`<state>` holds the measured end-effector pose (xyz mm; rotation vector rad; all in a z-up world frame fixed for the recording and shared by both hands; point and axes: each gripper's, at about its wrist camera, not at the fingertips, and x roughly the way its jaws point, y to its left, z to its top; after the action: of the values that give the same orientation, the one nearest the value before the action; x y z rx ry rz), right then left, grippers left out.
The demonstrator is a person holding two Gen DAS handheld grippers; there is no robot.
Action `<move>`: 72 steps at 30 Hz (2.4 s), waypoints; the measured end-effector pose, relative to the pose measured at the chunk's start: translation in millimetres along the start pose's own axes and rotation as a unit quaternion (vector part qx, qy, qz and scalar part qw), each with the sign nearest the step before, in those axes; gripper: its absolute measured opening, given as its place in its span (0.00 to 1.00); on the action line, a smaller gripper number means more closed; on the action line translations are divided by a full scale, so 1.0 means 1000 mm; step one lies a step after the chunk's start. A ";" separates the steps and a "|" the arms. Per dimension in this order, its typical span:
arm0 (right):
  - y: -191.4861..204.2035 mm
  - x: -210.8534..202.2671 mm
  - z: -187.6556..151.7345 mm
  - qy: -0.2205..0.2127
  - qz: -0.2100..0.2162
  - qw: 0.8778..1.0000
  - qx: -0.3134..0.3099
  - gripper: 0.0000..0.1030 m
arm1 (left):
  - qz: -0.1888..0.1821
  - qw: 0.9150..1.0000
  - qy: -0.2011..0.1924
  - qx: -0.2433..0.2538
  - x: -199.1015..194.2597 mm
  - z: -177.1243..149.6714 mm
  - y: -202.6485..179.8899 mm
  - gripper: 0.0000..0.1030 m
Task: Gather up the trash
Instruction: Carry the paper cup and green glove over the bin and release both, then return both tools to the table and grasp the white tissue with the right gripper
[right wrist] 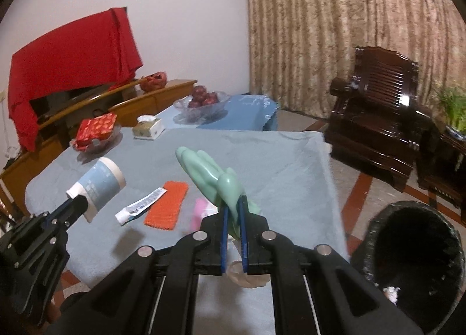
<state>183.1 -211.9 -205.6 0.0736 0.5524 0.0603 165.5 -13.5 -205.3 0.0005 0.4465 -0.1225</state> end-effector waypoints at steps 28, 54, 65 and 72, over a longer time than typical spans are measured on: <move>-0.239 -0.103 -0.050 -0.021 -0.214 0.966 0.144 0.07 | -0.237 0.968 0.018 0.085 0.004 0.001 -0.266 0.02; -0.249 -0.080 -0.068 0.008 -0.195 0.966 0.169 0.24 | -0.182 0.978 0.057 0.088 0.044 -0.034 -0.224 0.55; -0.114 -0.016 -0.044 0.014 -0.103 0.990 0.096 0.31 | 0.003 1.000 0.020 0.000 0.026 -0.013 -0.045 0.72; -0.033 0.031 -0.044 0.037 -0.045 0.997 0.046 0.31 | 0.049 0.998 0.030 -0.030 0.023 -0.017 0.019 0.81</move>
<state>187.0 -240.4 -261.9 0.1370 0.6315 -0.0501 181.6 2.9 -230.8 -0.0322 0.5093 -0.0125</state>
